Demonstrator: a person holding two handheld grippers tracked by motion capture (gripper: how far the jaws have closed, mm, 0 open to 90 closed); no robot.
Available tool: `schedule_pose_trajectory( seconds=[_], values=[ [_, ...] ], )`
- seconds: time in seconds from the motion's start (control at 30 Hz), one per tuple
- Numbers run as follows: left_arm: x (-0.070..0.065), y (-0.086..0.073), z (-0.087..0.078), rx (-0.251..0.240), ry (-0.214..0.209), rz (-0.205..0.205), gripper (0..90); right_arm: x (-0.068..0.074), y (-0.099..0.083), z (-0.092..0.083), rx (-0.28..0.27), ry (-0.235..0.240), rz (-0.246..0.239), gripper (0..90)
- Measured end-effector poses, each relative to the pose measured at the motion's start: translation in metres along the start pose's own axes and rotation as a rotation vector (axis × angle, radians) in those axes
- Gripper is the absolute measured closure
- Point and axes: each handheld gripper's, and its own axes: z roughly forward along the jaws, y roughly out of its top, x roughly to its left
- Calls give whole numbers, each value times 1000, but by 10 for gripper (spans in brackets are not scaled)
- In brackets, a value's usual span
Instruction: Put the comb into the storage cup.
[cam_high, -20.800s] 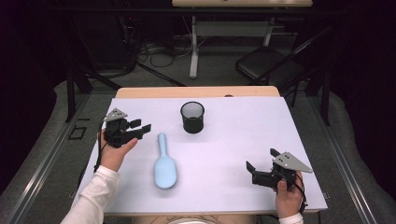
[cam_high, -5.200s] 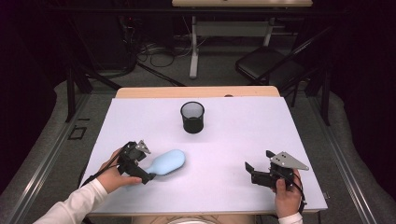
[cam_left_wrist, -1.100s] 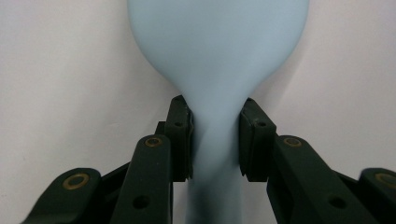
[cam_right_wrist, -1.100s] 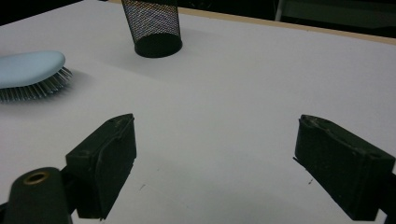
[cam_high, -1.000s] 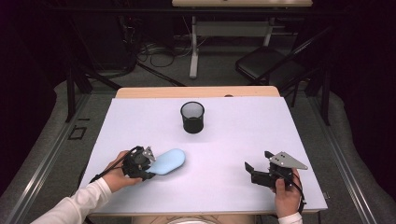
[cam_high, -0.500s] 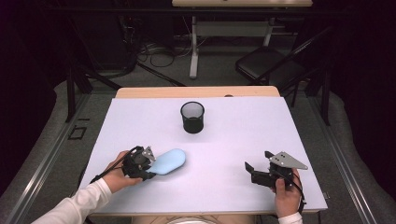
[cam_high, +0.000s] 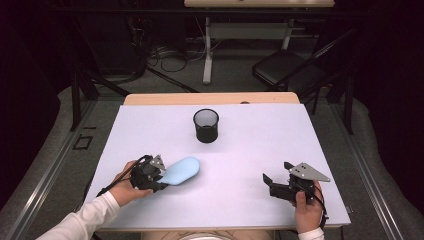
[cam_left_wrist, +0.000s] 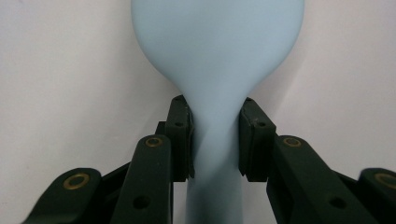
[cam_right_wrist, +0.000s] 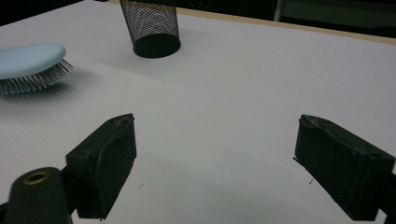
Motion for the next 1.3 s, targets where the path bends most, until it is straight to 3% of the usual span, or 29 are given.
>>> schedule_pose_trajectory(
  seconds=[0.57,1.3],
  values=[
    [6,-1,-17,-83,9,-33,697,3,1,4,6,1,-9,123],
    [7,10,-38,-178,29,-41,698,1,1,2,5,-3,-4,123]
  ],
)
